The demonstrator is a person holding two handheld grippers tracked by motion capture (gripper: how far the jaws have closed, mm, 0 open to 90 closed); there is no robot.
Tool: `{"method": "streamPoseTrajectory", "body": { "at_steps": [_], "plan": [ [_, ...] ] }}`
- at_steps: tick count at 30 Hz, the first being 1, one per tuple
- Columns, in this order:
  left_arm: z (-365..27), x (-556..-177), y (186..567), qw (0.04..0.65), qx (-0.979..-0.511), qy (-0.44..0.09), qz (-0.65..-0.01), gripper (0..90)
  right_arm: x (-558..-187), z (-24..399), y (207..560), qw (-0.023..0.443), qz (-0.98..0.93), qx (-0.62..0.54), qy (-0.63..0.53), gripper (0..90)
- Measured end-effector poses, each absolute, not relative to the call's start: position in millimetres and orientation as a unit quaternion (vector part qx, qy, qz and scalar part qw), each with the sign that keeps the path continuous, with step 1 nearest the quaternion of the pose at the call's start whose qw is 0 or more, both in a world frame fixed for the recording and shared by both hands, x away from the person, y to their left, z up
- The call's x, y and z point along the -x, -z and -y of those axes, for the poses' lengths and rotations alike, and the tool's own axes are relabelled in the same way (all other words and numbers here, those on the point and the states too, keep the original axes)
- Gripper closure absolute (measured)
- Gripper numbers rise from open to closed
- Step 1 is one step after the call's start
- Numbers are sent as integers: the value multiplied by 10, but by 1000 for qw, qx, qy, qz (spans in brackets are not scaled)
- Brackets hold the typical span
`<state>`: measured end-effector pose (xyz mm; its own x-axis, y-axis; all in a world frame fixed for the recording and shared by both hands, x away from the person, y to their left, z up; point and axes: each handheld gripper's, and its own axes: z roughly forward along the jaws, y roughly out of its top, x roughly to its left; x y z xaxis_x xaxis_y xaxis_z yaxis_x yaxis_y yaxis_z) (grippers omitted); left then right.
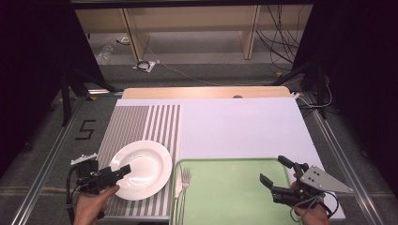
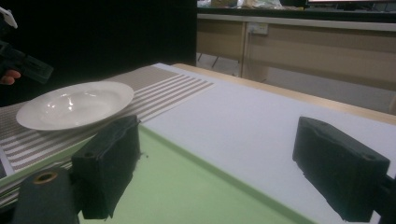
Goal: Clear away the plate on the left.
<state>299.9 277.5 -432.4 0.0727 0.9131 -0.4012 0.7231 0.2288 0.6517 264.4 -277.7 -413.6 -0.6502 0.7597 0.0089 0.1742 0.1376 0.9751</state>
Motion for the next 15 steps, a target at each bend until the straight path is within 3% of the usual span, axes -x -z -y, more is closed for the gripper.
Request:
{"method": "streamPoseTrajectory", "body": {
  "at_steps": [8,15],
  "plan": [
    [-2901,-2940,4368,400,-583,-113,-698,166,-2641,2777,4136,258,-708,-331,-568,157],
    [-2986,-2905,4446,400,-542,-74,-735,167,-2635,2776,4132,258,-708,-332,-568,158]
  ]
}}
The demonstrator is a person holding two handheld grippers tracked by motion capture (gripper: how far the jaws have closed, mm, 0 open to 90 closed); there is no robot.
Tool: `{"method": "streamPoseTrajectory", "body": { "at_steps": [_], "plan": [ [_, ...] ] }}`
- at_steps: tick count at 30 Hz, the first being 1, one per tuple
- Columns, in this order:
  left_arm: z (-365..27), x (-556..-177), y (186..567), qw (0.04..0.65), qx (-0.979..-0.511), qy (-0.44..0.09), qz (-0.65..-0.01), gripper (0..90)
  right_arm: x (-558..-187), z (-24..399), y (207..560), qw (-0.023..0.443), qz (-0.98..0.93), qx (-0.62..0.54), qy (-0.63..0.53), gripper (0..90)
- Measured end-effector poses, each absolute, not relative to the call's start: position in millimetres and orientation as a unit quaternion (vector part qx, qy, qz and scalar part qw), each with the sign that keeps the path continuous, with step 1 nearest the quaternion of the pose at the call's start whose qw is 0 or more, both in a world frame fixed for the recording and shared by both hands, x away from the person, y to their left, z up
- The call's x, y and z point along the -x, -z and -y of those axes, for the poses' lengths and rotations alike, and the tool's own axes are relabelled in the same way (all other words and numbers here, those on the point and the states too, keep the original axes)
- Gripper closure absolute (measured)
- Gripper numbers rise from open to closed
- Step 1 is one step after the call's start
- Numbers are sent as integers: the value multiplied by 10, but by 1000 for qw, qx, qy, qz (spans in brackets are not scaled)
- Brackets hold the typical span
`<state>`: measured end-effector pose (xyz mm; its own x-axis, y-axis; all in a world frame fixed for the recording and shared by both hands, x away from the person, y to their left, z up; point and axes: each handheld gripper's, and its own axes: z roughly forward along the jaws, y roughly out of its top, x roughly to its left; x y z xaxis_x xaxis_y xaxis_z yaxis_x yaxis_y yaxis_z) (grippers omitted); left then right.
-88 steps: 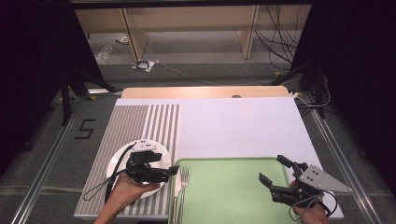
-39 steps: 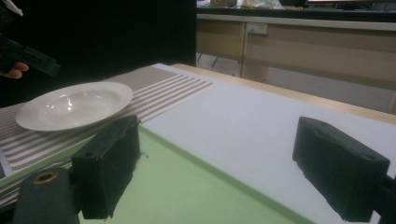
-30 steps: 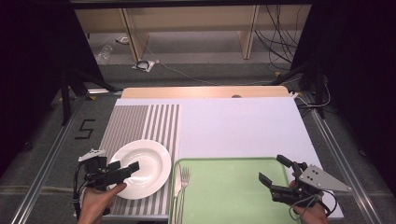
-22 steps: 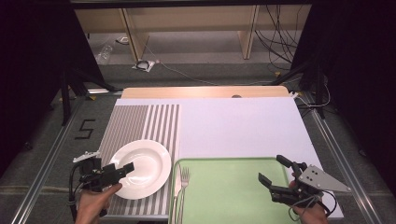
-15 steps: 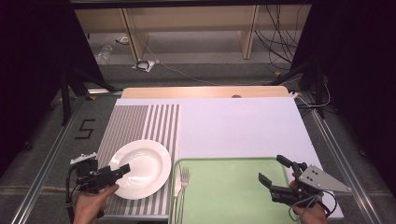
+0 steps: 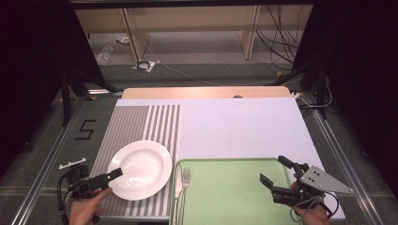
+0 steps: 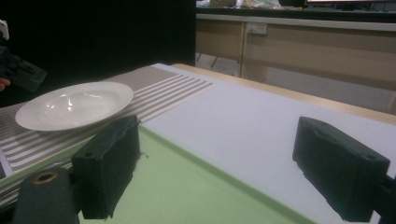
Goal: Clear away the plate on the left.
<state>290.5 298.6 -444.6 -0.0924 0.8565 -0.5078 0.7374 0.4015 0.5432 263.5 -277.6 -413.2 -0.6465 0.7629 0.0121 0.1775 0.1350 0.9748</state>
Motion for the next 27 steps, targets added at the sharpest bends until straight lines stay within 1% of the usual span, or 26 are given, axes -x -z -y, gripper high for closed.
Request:
{"method": "streamPoseTrajectory", "body": {
  "at_steps": [19,24,27],
  "plan": [
    [-3050,-2824,4616,405,-484,-10,-775,169,-2632,2769,4132,259,-709,-331,-566,158],
    [-3060,-2798,4669,418,-452,17,-788,172,-2631,2768,4132,259,-710,-332,-565,158],
    [-3053,-2780,4682,421,-442,20,-792,173,-2631,2769,4132,260,-710,-332,-565,158]
  ]
}}
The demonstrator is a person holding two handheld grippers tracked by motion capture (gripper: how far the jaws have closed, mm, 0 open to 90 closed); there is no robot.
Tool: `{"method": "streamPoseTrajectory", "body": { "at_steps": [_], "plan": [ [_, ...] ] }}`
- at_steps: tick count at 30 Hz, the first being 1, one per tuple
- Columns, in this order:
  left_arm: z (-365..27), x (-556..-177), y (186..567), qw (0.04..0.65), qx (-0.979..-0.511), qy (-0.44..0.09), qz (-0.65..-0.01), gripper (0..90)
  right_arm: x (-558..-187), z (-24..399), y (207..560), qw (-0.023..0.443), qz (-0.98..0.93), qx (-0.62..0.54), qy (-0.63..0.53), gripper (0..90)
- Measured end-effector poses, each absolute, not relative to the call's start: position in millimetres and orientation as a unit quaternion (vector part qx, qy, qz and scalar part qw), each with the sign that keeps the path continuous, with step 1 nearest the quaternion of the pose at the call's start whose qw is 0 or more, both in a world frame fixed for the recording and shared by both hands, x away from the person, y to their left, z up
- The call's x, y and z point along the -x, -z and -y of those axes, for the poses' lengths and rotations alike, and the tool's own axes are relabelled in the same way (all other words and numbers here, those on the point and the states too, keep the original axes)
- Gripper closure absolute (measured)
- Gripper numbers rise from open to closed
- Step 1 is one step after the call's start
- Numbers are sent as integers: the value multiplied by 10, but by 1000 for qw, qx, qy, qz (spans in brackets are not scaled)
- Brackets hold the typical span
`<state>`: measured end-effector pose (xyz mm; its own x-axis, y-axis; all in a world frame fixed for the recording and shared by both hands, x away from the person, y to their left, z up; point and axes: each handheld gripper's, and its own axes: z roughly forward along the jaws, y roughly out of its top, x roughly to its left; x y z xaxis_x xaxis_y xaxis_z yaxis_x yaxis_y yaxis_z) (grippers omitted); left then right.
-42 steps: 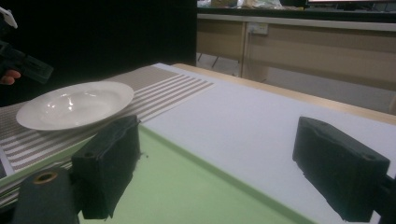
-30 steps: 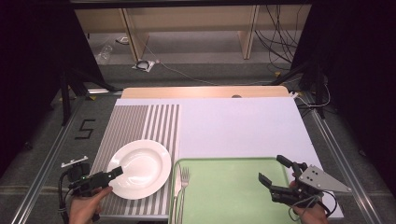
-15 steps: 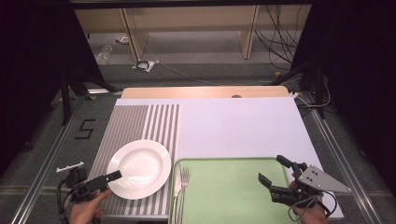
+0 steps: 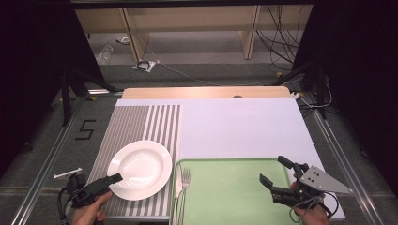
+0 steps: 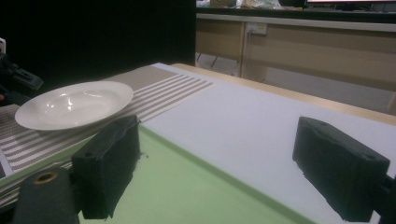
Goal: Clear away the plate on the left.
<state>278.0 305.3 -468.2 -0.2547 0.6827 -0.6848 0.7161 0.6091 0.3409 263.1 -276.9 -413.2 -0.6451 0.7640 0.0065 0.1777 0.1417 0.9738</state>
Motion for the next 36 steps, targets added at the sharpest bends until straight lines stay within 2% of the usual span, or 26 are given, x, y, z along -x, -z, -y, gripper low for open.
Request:
{"method": "streamPoseTrajectory", "body": {
  "at_steps": [10,24,36],
  "plan": [
    [-2988,-2764,4753,428,-425,58,-796,176,-2631,2761,4134,259,-710,-331,-565,157],
    [-2943,-2772,4873,444,-378,109,-805,190,-2633,2756,4137,260,-711,-331,-563,158],
    [-2929,-2756,4955,456,-343,140,-810,250,-2634,2755,4139,259,-711,-332,-564,158]
  ]
}}
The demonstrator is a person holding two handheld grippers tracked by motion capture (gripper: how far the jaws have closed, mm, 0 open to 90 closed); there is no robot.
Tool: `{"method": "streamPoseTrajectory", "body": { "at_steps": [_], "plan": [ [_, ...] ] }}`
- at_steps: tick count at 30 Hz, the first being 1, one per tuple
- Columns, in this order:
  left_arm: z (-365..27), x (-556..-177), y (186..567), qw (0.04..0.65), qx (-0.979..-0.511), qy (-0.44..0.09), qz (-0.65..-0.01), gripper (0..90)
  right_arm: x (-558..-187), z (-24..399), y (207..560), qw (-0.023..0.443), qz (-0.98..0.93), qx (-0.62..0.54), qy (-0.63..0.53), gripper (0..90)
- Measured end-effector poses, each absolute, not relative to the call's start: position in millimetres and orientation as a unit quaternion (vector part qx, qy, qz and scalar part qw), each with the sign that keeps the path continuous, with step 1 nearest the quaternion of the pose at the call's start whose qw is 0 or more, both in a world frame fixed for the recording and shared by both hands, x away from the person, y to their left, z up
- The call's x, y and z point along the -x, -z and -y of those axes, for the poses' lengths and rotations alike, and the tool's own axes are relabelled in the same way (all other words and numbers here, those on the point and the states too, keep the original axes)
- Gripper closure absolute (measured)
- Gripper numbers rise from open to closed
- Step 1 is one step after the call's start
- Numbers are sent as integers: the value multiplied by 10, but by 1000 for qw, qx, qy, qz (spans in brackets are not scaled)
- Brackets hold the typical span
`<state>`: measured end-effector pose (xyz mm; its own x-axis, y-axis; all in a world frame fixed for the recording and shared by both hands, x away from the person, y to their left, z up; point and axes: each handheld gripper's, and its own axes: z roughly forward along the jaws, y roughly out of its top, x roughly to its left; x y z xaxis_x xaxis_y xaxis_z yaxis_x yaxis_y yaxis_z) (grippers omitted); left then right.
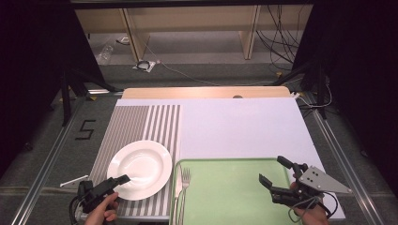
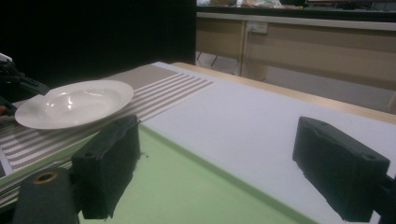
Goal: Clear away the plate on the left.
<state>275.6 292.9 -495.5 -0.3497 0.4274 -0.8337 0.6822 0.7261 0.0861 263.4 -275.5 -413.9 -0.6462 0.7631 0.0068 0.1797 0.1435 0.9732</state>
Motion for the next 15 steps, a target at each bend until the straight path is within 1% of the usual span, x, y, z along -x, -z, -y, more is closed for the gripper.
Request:
{"method": "streamPoseTrajectory", "body": {
  "at_steps": [5,10,15],
  "plan": [
    [-2907,-2750,4981,459,-332,144,-811,285,-2638,2756,4141,258,-710,-333,-564,158],
    [-2895,-2741,4994,464,-323,144,-812,341,-2639,2755,4143,258,-710,-333,-565,158],
    [-2882,-2742,5036,468,-309,155,-813,384,-2641,2753,4145,258,-711,-331,-564,157]
  ]
}}
